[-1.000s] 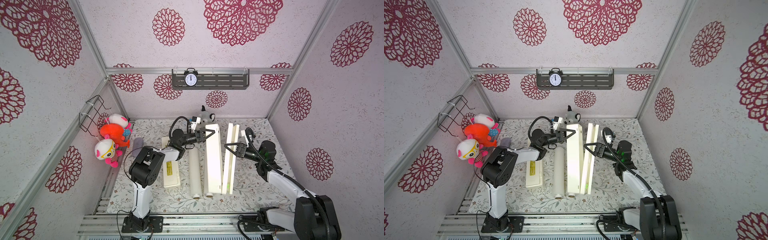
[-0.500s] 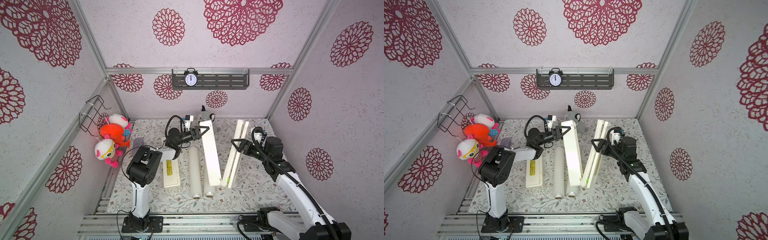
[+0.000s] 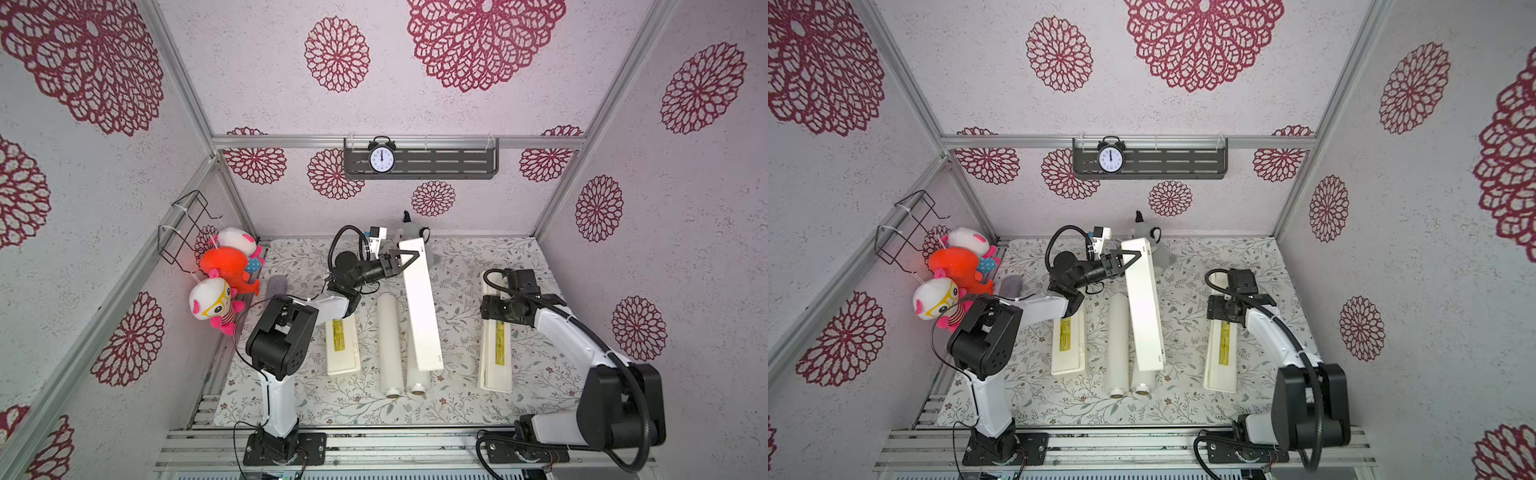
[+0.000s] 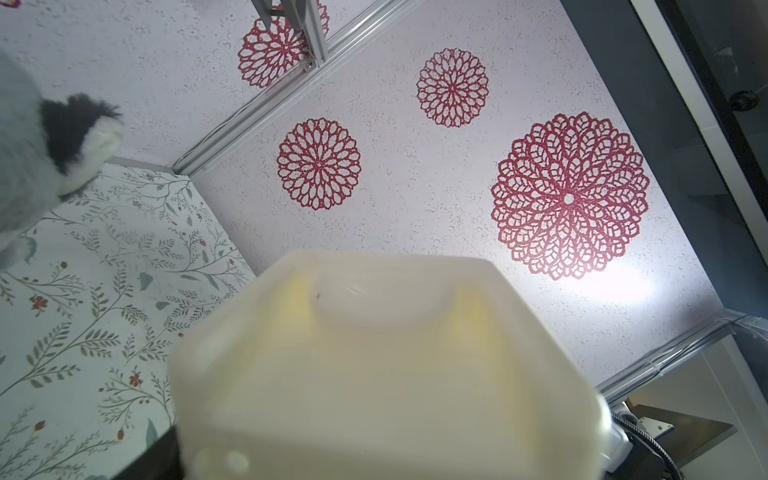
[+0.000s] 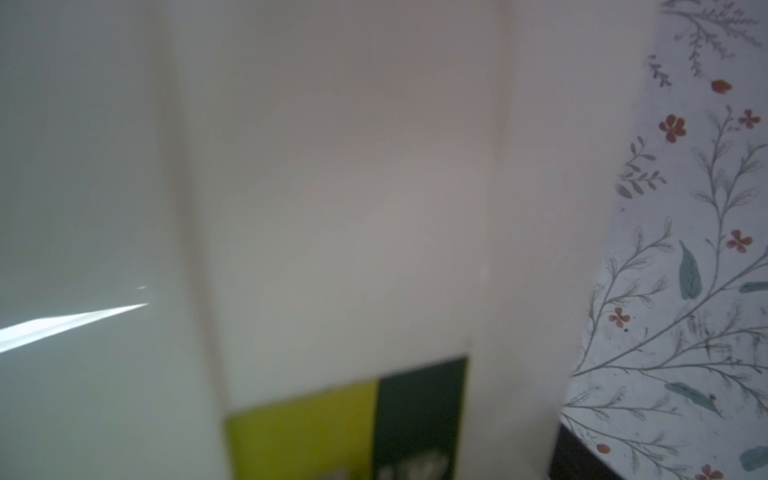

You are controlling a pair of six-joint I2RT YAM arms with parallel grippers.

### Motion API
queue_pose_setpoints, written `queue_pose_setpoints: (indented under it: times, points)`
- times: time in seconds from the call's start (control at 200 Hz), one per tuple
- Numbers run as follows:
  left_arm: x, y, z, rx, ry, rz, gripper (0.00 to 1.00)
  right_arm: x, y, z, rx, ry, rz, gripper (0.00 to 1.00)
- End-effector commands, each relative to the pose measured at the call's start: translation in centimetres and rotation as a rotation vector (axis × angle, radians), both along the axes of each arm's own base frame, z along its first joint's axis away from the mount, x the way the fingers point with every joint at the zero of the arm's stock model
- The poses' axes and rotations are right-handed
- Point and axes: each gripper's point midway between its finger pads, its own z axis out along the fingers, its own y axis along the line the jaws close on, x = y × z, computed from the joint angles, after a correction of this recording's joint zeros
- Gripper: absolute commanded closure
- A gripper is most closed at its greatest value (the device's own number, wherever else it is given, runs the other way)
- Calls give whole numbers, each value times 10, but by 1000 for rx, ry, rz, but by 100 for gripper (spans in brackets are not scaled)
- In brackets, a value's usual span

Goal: Put plastic wrap rolls into dispensers
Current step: Place the lid at the center of the board, then place the plastic wrap cutting box at the center of the board.

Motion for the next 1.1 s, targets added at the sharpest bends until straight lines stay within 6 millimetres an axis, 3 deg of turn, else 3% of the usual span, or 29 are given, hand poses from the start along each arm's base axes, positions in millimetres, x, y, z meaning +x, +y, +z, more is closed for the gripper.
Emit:
queue_pose_setpoints:
  times: [0.0, 0.105, 0.215, 0.34, 0.535, 0.656, 0.741, 0.851, 0.921, 0.931, 0.946, 1.096]
  points:
    - [-4, 2, 22, -15, -37, -10, 20, 11, -23, -10, -120, 40, -21, 35]
    - [-3, 1, 19, 5, -30, -12, 20, 21, -24, -28, -111, 63, -16, 33]
    - [-3, 2, 17, 13, -26, -15, 20, 29, -27, -38, -107, 64, -21, 18]
    - [-4, 3, 13, 19, -20, -13, 20, 35, -29, -35, -93, 33, -14, 3]
    - [-1, 3, 7, 24, -3, -8, 20, 39, -34, -21, -14, -22, -33, 2]
    - [1, 2, 4, 28, 7, -2, 19, 41, -27, 4, 38, -75, -17, 1]
    - [5, 0, 0, 40, 27, 8, 19, 41, -22, 32, 67, -123, -5, 1]
    - [14, -5, -13, 93, 71, 28, 19, 36, -5, 72, 160, -194, 35, 10]
    - [19, -7, -15, 121, 94, 38, 19, 28, 12, 96, 251, -253, 86, 14]
    - [23, -9, -29, 133, 120, 37, 19, 27, 15, 100, 267, -262, 96, 15]
    - [24, -10, -33, 136, 132, 35, 19, 25, 20, 104, 291, -275, 108, 16]
    - [27, -20, -32, 137, 137, 29, 19, 5, 71, 151, 591, -410, 241, 19]
